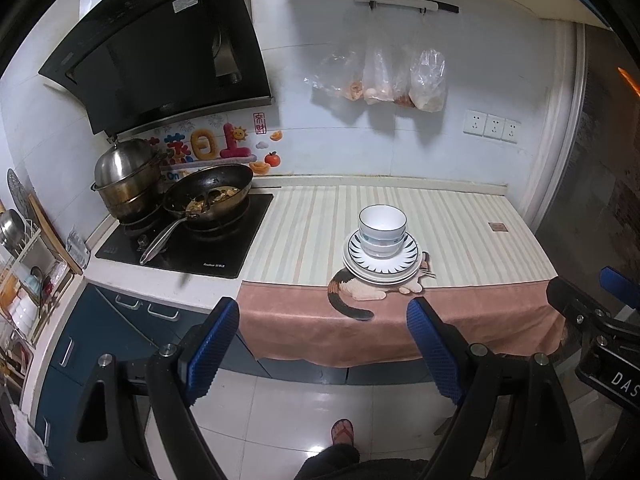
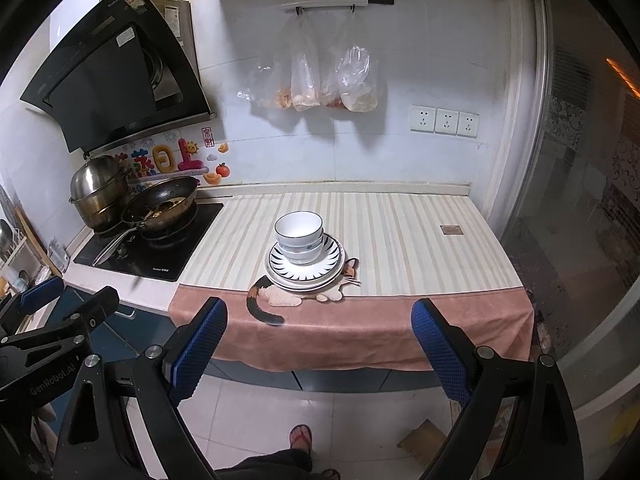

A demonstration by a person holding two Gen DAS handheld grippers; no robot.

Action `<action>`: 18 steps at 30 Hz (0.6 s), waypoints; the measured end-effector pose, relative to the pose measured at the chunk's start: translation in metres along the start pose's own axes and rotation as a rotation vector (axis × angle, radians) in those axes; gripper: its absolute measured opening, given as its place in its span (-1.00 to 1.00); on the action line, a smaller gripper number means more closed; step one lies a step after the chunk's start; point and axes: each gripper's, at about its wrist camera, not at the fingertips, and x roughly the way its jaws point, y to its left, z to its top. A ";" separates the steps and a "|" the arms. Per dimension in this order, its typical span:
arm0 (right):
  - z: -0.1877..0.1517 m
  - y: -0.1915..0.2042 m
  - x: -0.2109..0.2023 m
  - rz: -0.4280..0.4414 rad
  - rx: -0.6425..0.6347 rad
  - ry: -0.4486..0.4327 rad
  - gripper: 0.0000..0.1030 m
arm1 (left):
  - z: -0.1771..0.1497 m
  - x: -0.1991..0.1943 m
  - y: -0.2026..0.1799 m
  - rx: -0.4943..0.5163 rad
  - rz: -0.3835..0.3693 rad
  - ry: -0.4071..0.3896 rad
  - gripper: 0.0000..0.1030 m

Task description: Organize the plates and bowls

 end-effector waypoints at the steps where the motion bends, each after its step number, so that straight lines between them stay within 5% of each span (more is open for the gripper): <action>1: 0.000 0.001 0.000 -0.002 0.000 0.000 0.86 | -0.001 0.000 0.000 -0.001 -0.002 0.000 0.67; 18: 0.005 0.006 0.005 -0.001 -0.008 -0.005 0.86 | 0.009 0.004 0.010 0.008 -0.014 -0.012 0.67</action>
